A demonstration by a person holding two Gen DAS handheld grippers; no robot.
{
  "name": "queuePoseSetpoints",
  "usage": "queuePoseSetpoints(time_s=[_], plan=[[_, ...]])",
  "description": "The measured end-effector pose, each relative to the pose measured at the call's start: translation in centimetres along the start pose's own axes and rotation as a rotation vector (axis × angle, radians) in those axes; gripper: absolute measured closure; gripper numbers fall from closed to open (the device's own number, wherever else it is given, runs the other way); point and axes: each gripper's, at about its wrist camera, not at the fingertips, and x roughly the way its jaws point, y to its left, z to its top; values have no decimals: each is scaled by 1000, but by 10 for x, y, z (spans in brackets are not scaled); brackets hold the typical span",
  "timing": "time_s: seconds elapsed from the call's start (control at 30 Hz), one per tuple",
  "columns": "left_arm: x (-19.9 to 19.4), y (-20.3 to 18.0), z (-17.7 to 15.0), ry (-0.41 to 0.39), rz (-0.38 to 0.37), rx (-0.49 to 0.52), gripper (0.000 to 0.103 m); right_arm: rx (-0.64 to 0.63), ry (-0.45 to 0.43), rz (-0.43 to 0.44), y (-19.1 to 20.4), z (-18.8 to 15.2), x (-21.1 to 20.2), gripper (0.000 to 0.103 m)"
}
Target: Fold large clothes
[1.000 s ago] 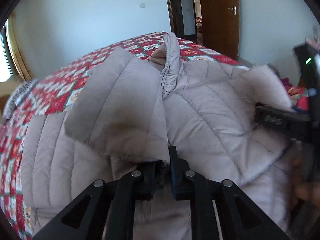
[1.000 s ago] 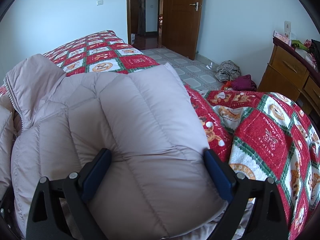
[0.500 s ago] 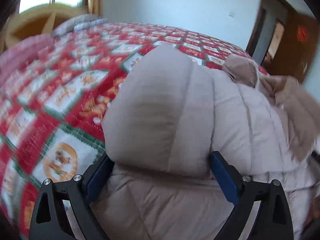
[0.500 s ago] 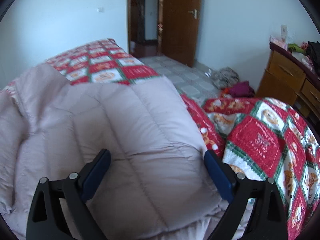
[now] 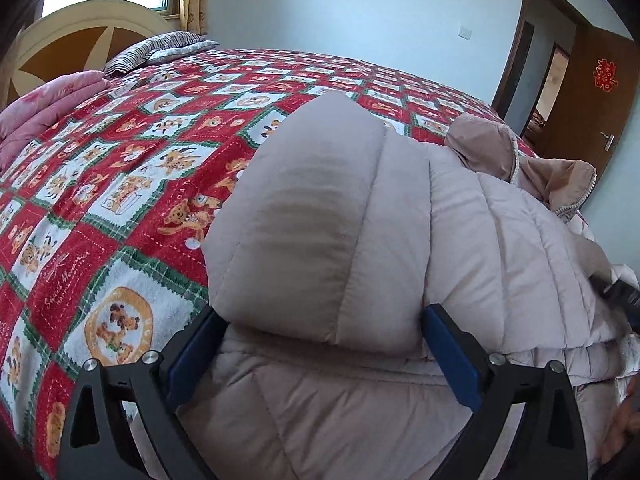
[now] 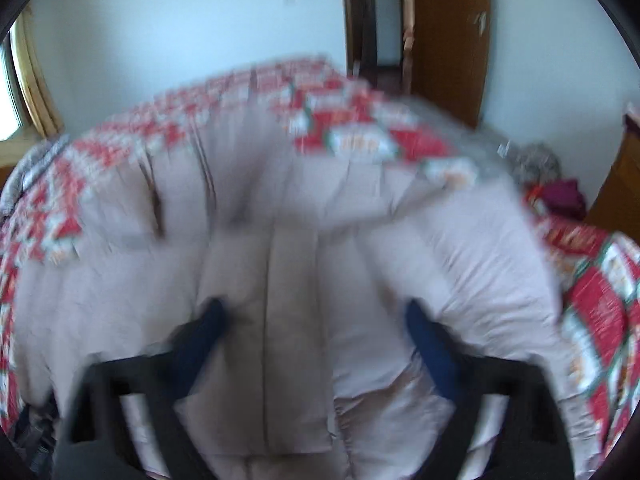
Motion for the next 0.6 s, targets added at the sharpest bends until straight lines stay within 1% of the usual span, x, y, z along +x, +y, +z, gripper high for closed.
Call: queuePoseSetpoints(time_s=[0.03, 0.07, 0.1, 0.17, 0.27, 0.33, 0.37, 0.43, 0.47, 0.5, 0.57, 0.6], plan=[[0, 0, 0, 0, -1, 2, 3, -24, -40, -2, 2, -4, -4, 44], [0, -1, 0, -2, -4, 2, 3, -51, -46, 4, 5, -5, -7, 69], [0, 0, 0, -3, -8, -1, 3, -75, -50, -6, 8, -4, -11, 81], [-2, 3, 0, -10, -24, -14, 3, -83, -77, 9, 6, -1, -25, 93], [-7, 8, -1, -31, -63, -49, 3, -62, -146, -40, -11, 4, -48, 94], [-7, 10, 0, -33, -69, -62, 3, -55, -152, -107, -22, 4, -51, 96], [-7, 9, 0, -31, -65, -62, 3, -63, -148, -179, -29, 1, -46, 96], [-7, 8, 0, -33, -57, -56, 3, -87, -108, -259, -38, -4, -27, 96], [-6, 7, 0, -30, -53, -54, 3, -118, -49, -303, -44, -14, -2, 96], [-6, 6, 0, -29, -51, -52, 3, -104, -43, -292, -48, -18, 5, 96], [-7, 6, 0, -29, -41, -50, 2, -75, -89, -290, -46, -15, -6, 97], [-7, 7, 0, -30, -41, -53, 3, -75, -98, -278, -45, -15, -7, 95]])
